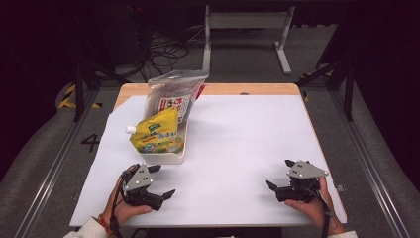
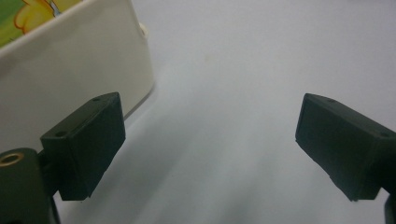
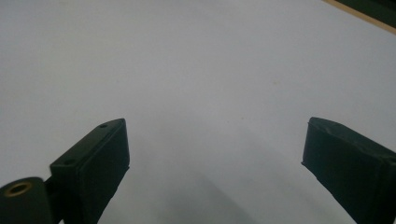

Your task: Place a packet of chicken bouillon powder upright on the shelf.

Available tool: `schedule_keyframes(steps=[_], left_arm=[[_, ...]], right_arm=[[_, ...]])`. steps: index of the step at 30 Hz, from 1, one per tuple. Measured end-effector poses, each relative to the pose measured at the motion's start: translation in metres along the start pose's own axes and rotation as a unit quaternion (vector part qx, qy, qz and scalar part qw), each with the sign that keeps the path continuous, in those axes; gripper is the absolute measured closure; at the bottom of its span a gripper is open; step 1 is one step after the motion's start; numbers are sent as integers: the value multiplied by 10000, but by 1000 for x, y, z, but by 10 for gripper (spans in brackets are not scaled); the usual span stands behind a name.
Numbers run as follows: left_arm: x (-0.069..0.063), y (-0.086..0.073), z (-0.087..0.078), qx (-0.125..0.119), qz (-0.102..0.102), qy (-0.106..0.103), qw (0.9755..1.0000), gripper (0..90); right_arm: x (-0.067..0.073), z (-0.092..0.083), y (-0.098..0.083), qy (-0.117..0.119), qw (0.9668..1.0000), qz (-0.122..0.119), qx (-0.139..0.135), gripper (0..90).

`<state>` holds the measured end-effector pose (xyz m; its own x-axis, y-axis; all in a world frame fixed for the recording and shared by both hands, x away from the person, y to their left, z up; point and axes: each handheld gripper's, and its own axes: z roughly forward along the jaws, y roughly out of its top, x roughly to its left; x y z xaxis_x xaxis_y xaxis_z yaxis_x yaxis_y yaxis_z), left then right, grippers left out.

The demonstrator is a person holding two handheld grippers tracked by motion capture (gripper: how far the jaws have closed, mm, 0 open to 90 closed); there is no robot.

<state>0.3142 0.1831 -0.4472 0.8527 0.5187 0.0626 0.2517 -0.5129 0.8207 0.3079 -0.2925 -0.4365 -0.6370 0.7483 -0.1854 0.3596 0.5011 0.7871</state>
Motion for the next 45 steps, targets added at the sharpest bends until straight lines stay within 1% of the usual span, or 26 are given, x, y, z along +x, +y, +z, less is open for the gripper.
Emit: schedule_keyframes(steps=[2,4,6,9,12,15,20,26,32,37,45], left_arm=[[1,-1,1,55,-1,-2,10000,84],[1,-2,1,107,14,-10,9999,81],[2,-2,0,154,62,12,9999,77],[3,-2,-2,123,26,40,9999,74],[4,-2,-3,102,-8,53,9999,73],[5,-2,-3,100,-6,69,9999,74],[5,-1,-1,109,-7,53,9999,78],[6,-2,0,118,-19,67,9999,78],[7,-1,1,138,-15,68,9999,78],[8,-1,1,114,-29,71,9999,79],[9,1,3,98,-4,18,10000,79]], right_arm=[[-3,2,-3,-5,10000,71,54,51],[-4,3,-3,-8,9999,102,44,51],[-4,2,-1,3,9999,163,-28,54],[-1,1,1,18,9997,171,-160,58],[2,0,4,-6,9998,68,-195,58],[3,-1,4,-42,9997,45,-224,62],[4,0,5,-27,9997,3,-250,70],[5,-1,5,-55,9996,-20,-275,72],[7,0,6,-13,9996,-67,-283,77],[9,1,6,53,9996,-56,-287,81],[10,1,5,39,9997,-82,-233,81]])
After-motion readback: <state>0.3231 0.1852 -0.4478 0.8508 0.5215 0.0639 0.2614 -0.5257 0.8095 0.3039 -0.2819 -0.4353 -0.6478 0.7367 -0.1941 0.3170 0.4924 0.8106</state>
